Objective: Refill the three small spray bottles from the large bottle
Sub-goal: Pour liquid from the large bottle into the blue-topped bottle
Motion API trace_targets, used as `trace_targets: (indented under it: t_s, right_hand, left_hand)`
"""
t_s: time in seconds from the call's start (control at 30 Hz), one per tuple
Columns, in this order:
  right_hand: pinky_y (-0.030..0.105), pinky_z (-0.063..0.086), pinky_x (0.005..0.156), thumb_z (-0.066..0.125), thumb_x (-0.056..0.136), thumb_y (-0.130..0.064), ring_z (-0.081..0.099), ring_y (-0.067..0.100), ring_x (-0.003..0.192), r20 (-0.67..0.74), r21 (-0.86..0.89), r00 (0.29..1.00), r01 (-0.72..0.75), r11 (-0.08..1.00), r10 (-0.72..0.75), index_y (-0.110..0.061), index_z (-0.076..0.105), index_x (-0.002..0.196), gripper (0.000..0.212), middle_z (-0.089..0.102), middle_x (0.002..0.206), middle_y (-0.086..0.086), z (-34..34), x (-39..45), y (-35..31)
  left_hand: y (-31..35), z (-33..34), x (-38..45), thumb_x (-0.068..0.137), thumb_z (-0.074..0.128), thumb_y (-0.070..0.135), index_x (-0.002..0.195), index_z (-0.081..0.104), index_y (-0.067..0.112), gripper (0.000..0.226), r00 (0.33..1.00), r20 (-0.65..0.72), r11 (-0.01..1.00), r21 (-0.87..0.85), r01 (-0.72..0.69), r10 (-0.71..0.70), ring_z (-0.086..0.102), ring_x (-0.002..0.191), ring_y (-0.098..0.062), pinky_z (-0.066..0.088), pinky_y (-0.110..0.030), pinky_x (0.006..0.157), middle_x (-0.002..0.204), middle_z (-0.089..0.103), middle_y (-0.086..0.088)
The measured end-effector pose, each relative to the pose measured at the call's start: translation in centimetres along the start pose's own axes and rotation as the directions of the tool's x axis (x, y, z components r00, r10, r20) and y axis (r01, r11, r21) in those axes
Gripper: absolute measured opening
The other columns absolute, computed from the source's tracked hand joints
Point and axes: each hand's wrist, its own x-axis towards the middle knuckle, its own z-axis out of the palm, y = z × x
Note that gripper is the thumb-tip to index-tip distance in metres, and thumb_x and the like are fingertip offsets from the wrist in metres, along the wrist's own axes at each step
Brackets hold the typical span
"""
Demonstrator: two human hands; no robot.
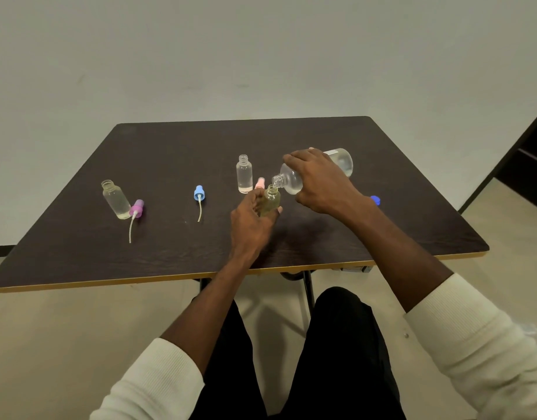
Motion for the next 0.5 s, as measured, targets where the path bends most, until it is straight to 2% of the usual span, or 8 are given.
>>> trace_targets:
  t_s: [0.27, 0.5]
  right_hand:
    - [0.041, 0.029, 0.113, 0.076, 0.075, -0.011, 0.043, 0.030, 0.131, -0.009, -0.008, 1.000, 0.017, 1.000, -0.017, -0.011, 0.045, 0.141, 0.072, 0.051, 0.141, 0.010, 0.08, 0.15, 0.09]
    - [0.041, 0.028, 0.114, 0.074, 0.075, -0.010, 0.045, 0.031, 0.129, -0.019, -0.019, 0.999, 0.028, 0.999, -0.028, -0.009, 0.047, 0.140, 0.070, 0.052, 0.140, 0.011, 0.31, 0.23, 0.29]
  left_hand:
    - [0.22, -0.03, -0.04, 0.081, 0.084, 0.009, 0.117, 0.064, 0.024, 0.044, 1.000, -0.001, 1.000, -0.015, -0.017, 0.017, 0.068, 0.112, -0.009, 0.052, -0.010, 0.092, 0.136, 0.067, -0.003]
    - [-0.01, -0.01, -0.15, 0.081, 0.083, 0.009, 0.122, 0.065, 0.016, 0.045, 1.000, 0.005, 1.000, 0.003, -0.029, 0.029, 0.067, 0.114, -0.012, 0.049, -0.005, 0.090, 0.137, 0.066, -0.005]
